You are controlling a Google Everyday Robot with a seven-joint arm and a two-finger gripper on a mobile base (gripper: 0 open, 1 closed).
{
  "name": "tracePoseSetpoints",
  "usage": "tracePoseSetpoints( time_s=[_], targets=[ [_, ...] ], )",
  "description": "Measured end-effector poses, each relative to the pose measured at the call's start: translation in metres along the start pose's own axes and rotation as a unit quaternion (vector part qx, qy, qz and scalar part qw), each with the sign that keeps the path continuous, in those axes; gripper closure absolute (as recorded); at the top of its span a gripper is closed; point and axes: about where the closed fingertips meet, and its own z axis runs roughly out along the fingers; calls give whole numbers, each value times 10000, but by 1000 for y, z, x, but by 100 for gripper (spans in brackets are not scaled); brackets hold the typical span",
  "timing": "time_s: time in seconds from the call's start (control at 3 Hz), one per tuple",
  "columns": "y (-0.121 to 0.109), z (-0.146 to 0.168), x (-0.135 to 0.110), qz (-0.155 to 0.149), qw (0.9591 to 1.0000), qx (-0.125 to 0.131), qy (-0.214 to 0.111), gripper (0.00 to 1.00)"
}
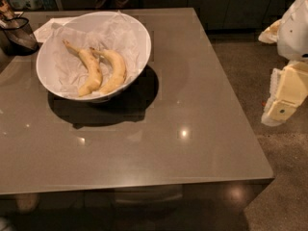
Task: Pick banana from white bowl
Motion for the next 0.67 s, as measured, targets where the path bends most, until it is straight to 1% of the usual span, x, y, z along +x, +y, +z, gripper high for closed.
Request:
tracePoseSetpoints(
  time_s=[0.33,0.67],
  targets=[
    [0,0,0,0,10000,0,0,0],
    [6,-4,-9,-102,9999,13,-8,0]
  ],
)
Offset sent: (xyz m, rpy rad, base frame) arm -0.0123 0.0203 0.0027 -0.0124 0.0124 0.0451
